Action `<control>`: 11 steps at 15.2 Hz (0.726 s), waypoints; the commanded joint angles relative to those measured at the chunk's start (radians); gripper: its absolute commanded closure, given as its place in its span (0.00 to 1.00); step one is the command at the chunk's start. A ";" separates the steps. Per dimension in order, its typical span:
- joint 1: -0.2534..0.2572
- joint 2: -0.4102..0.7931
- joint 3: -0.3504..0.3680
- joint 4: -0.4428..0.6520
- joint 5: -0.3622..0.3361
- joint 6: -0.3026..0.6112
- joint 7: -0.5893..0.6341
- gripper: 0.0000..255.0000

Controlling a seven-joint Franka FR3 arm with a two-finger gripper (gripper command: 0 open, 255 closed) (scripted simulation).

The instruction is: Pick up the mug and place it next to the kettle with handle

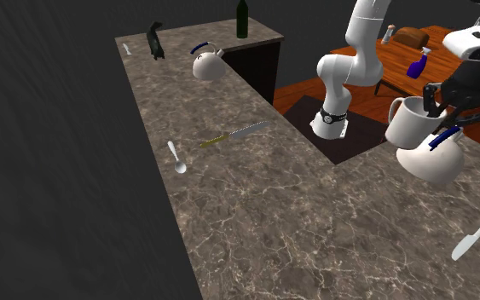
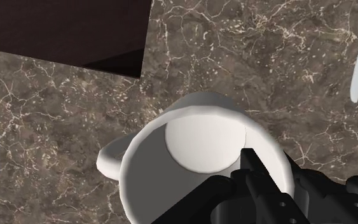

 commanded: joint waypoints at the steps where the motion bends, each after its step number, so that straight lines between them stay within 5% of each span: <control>1: 0.020 0.004 0.028 0.003 0.005 0.002 0.049 1.00; 11: 0.123 0.048 0.177 0.058 0.019 -0.008 0.302 1.00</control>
